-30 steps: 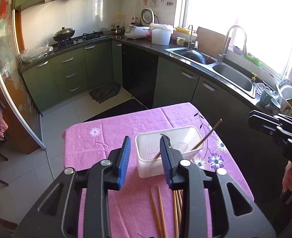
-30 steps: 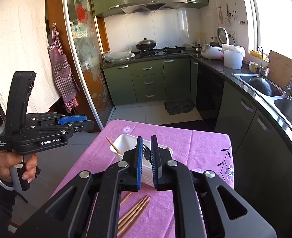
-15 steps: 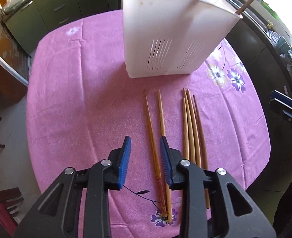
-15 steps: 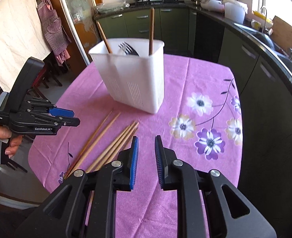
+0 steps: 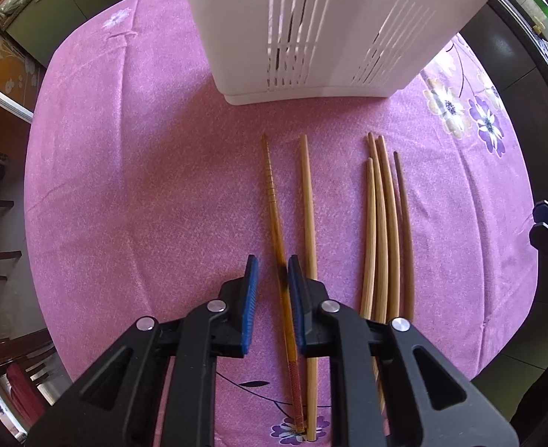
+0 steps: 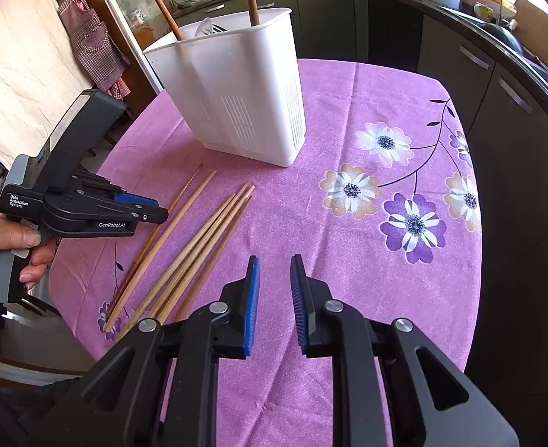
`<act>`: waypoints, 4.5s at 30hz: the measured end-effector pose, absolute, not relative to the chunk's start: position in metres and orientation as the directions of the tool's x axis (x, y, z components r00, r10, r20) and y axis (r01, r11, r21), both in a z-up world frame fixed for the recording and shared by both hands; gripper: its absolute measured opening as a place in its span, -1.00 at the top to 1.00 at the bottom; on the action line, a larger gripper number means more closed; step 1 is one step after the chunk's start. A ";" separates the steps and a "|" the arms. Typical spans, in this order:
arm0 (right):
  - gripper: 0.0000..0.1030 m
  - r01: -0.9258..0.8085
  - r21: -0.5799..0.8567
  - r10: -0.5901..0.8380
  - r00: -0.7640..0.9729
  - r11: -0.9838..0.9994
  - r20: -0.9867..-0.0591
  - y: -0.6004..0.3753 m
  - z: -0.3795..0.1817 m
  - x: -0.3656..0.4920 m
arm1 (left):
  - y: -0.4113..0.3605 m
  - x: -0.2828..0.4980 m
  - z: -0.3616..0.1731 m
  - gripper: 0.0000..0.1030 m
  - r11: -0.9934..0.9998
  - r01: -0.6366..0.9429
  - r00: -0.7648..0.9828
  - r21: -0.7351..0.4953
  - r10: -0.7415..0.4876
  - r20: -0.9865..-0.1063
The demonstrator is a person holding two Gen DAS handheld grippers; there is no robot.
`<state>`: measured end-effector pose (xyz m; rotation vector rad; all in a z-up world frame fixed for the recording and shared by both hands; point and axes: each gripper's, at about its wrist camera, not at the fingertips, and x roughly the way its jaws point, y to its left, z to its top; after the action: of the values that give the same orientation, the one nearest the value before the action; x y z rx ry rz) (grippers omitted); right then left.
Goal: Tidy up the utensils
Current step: 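Grasp another chopstick with the left tool while right tool reaches toward chopsticks, then close the right tool on a chopstick and lift while left tool holds its chopstick, then carry both held chopsticks upright toward the white holder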
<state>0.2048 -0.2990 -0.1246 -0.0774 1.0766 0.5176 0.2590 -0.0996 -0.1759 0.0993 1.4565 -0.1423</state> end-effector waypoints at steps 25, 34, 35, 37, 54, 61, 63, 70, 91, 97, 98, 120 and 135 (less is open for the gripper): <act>0.64 -0.450 0.186 0.362 0.344 0.873 -0.866 -0.285 -0.127 0.198 | -0.074 0.208 -0.115 0.87 0.986 0.156 0.324 -0.065 -0.113 -0.939; 0.64 -0.469 0.199 0.333 0.222 0.860 -0.916 -0.236 -0.157 0.206 | -0.037 0.172 -0.067 0.87 0.986 0.157 0.473 -0.065 -0.133 -0.871; 0.64 -0.470 0.199 0.325 0.205 0.860 -0.923 -0.230 -0.161 0.207 | -0.034 0.169 -0.064 0.87 0.985 0.160 0.479 -0.064 -0.134 -0.867; 0.64 -0.469 0.188 0.303 0.182 0.863 -0.936 -0.219 -0.168 0.210 | -0.029 0.163 -0.061 0.87 0.984 0.163 0.487 -0.069 -0.141 -0.862; 0.67 -0.393 0.059 0.109 0.106 0.918 -0.988 -0.180 -0.194 0.231 | -0.018 0.139 -0.059 0.87 0.972 0.220 0.513 -0.085 -0.190 -0.837; 0.76 -0.406 0.034 0.097 0.137 0.913 -0.986 -0.171 -0.191 0.240 | -0.018 0.137 -0.060 0.87 0.970 0.226 0.510 -0.089 -0.196 -0.838; 0.83 -0.415 0.039 0.107 0.143 0.909 -0.984 -0.170 -0.191 0.238 | -0.017 0.136 -0.061 0.87 0.971 0.223 0.509 -0.092 -0.196 -0.838; 0.87 -0.437 0.042 0.174 0.265 0.898 -0.948 -0.186 -0.157 0.221 | -0.018 0.136 -0.061 0.87 0.971 0.217 0.507 -0.096 -0.196 -0.840; 0.87 -0.475 0.063 0.379 0.609 0.878 -0.697 -0.271 -0.049 0.111 | -0.013 0.125 -0.056 0.87 0.978 0.191 0.532 -0.086 -0.177 -0.828; 0.87 -0.472 0.068 0.384 0.616 0.879 -0.688 -0.277 -0.052 0.107 | -0.018 0.117 -0.055 0.87 0.977 0.202 0.541 -0.068 -0.169 -0.824; 0.87 -0.471 0.069 0.384 0.617 0.879 -0.687 -0.277 -0.052 0.106 | -0.018 0.116 -0.054 0.87 0.977 0.204 0.541 -0.068 -0.171 -0.824; 0.87 -0.494 0.106 0.425 0.598 0.863 -0.679 -0.274 -0.032 0.122 | -0.029 0.124 -0.027 0.87 0.969 0.238 0.561 -0.063 -0.190 -0.806; 0.87 -0.526 0.128 0.509 0.687 0.841 -0.519 -0.262 0.091 0.173 | -0.040 0.168 0.074 0.87 0.963 0.262 0.677 -0.057 -0.226 -0.700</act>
<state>0.1734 -0.2620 0.0910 -0.0318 0.5717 0.5795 0.1684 -0.0400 0.0741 0.0490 0.7798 -0.2744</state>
